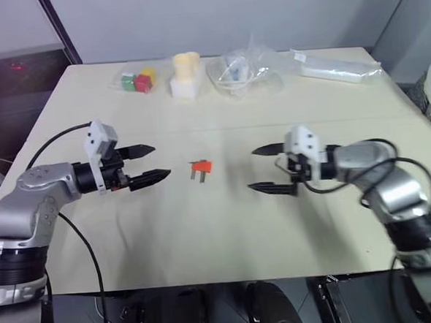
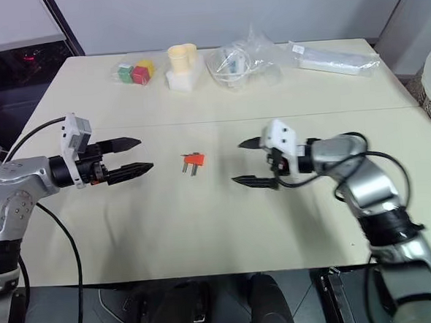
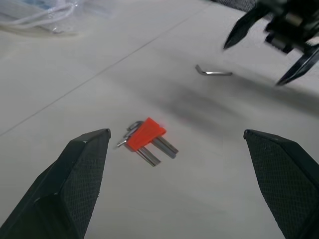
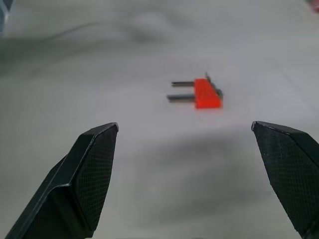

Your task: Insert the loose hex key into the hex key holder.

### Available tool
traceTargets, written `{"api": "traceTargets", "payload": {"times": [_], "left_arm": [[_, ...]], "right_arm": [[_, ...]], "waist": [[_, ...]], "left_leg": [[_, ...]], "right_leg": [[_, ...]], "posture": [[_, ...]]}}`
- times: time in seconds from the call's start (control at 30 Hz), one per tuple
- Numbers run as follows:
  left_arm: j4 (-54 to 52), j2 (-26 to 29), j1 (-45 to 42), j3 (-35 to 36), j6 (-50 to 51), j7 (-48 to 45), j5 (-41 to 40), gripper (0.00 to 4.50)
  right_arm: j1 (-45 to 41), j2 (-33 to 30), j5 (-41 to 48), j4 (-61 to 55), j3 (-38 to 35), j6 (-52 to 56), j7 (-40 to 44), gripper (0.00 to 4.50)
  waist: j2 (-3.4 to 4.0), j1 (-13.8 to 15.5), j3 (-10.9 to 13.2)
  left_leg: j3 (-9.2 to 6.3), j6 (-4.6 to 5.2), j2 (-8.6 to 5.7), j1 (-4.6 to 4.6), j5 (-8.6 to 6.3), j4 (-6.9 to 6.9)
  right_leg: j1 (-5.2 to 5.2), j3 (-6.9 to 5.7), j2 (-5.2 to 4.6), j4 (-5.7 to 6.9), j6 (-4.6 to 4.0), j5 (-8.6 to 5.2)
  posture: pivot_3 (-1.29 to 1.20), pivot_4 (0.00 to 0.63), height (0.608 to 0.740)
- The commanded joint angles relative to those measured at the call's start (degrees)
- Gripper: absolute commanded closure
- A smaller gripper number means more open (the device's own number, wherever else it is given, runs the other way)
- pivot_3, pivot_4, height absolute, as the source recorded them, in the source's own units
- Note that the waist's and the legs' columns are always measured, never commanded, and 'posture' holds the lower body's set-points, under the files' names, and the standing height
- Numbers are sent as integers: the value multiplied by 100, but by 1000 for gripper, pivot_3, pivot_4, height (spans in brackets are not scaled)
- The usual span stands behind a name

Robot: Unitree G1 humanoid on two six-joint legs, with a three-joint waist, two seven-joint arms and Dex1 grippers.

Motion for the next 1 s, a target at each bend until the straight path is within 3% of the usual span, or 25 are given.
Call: {"api": "traceTargets", "payload": {"times": [0.03,0.2,0.43,1.0], "left_arm": [[-329,14,118,228,92,155,-131,21],[-1040,-7,674,516,361,472,-402,21],[-1662,-35,1211,748,577,870,-655,21],[-1865,59,1386,815,597,1160,-851,21]], "right_arm": [[-627,543,-463,1273,398,-731,226,24],[-1519,1266,-938,3244,456,-1708,198,24],[-2218,1849,-1301,4839,293,-2674,31,24],[-2539,2210,-1933,6244,3,-3495,-537,24]], "waist": [[0,-2,0],[0,16,2],[0,-2,1],[1,-35,1]], "left_leg": [[0,-2,0,0,1,0],[0,-36,-2,-11,21,-2],[-1,-47,-6,-13,26,-6],[-1,-54,-5,-13,30,-7]], "right_leg": [[-2,0,1,2,0,0],[-15,2,2,4,0,0],[-26,3,-2,13,0,0],[-32,4,2,20,-1,1]], "posture": [[0,150,740],[0,150,740],[0,150,740],[0,150,740]]}}
